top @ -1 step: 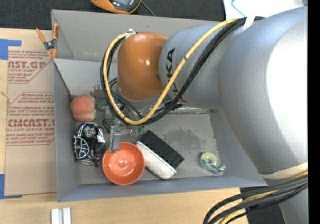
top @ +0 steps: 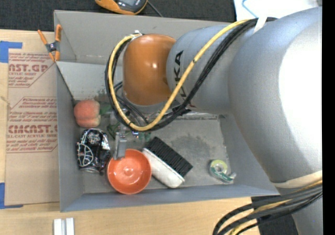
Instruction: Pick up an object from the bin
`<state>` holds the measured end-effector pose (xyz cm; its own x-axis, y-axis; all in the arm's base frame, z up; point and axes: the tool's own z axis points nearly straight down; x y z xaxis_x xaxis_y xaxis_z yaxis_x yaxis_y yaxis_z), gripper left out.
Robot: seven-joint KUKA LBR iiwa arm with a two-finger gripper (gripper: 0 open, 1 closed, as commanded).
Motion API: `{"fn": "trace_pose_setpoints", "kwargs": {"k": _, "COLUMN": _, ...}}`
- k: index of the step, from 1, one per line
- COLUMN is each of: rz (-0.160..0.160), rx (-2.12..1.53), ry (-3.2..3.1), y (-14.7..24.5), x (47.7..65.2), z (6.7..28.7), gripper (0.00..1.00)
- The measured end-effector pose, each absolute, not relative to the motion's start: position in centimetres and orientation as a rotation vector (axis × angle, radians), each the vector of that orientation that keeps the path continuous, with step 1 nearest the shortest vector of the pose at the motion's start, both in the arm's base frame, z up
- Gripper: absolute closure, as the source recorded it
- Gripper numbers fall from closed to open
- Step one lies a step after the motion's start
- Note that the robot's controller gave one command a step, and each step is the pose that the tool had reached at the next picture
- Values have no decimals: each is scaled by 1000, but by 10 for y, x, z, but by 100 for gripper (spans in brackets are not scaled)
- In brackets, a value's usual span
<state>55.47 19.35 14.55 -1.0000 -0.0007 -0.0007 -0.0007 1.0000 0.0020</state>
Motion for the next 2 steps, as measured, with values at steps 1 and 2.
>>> {"fn": "trace_pose_setpoints", "kwargs": {"k": 1, "rz": 2, "rx": -25, "ry": 3143, "y": 164, "x": 515, "z": 99, "gripper": 0}}
{"fn": "trace_pose_setpoints", "kwargs": {"k": 2, "rz": 3, "rx": 22, "ry": 3145, "y": 166, "x": 522, "z": 104, "gripper": 0}}
